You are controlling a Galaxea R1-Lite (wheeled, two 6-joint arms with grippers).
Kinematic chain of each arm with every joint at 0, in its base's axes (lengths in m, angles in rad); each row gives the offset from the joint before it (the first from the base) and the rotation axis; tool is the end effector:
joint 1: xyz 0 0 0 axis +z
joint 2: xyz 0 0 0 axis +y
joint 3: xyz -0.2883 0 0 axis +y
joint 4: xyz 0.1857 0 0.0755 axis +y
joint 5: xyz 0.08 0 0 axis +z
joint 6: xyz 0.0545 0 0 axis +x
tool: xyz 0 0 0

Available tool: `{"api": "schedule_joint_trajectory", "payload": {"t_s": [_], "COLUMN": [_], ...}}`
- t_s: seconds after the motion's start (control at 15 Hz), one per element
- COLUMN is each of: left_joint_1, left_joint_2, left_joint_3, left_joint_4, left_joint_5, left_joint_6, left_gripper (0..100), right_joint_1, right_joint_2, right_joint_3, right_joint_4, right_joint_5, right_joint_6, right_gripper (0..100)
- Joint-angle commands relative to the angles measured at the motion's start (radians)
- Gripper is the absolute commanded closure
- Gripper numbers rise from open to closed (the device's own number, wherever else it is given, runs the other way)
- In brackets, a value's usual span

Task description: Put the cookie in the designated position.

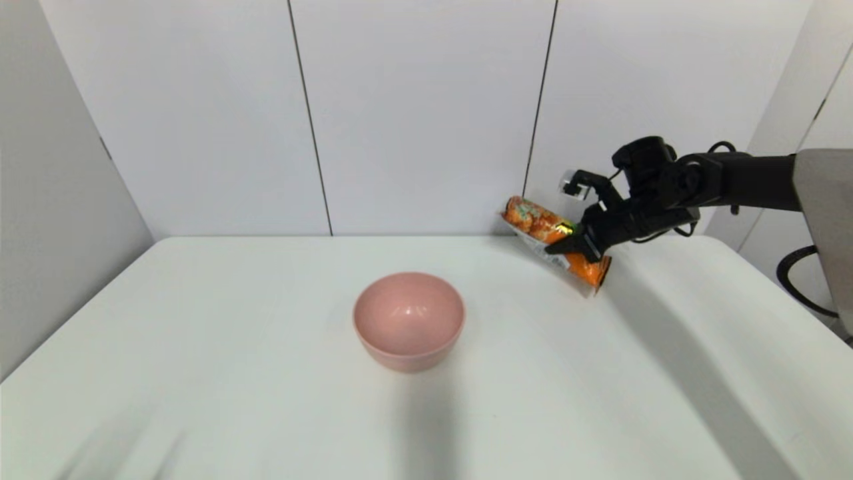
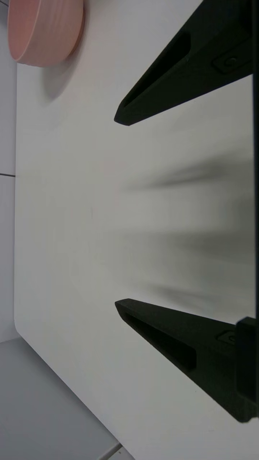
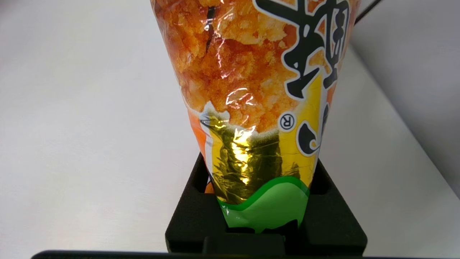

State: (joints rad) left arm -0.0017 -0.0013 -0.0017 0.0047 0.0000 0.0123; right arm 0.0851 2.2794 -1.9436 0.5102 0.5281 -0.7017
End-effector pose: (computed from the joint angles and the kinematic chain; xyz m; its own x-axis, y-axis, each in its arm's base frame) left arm 0.0317 -0.0001 0.0755 1.0000 -0.0017 -0.0017 0.0017 0.9999 0.0123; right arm 0.4680 0.0675 0.1339 0.5278 0.5507 -0.6466 -0.7918 0.5945 -0.1399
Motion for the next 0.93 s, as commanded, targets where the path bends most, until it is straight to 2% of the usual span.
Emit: {"api": "schedule_joint_trajectory", "payload": {"t_s": [0.07, 0.33, 0.4, 0.47, 0.53, 0.73, 0.8, 0.93], "left_joint_1": [0.000, 0.000, 0.000, 0.000, 0.000, 0.000, 0.000, 0.000], "left_joint_2": [0.000, 0.000, 0.000, 0.000, 0.000, 0.000, 0.000, 0.000], "left_joint_3": [0.000, 0.000, 0.000, 0.000, 0.000, 0.000, 0.000, 0.000], "left_joint_4": [0.000, 0.000, 0.000, 0.000, 0.000, 0.000, 0.000, 0.000], "left_joint_5": [0.000, 0.000, 0.000, 0.000, 0.000, 0.000, 0.000, 0.000], "left_joint_6": [0.000, 0.000, 0.000, 0.000, 0.000, 0.000, 0.000, 0.000], "left_gripper": [0, 0, 0, 0, 0, 0, 0, 0], "right_joint_1": [0.005, 0.061, 0.105, 0.151, 0.208, 0.377, 0.455, 0.556], "right_joint_2": [-0.189, -0.380, -0.446, -0.503, -0.569, -0.753, -0.824, -0.899], "right_joint_3": [0.008, 0.014, 0.026, 0.051, 0.094, 0.290, 0.391, 0.537], "right_joint_4": [0.005, 0.010, 0.010, 0.008, 0.007, 0.001, -0.002, 0.001], "right_joint_5": [0.010, 0.010, 0.009, 0.006, 0.004, -0.002, -0.010, -0.056], "right_joint_6": [0.225, 0.469, 0.556, 0.611, 0.636, 0.630, 0.616, 0.501], "right_gripper": [100, 100, 100, 100, 100, 100, 100, 100]}}
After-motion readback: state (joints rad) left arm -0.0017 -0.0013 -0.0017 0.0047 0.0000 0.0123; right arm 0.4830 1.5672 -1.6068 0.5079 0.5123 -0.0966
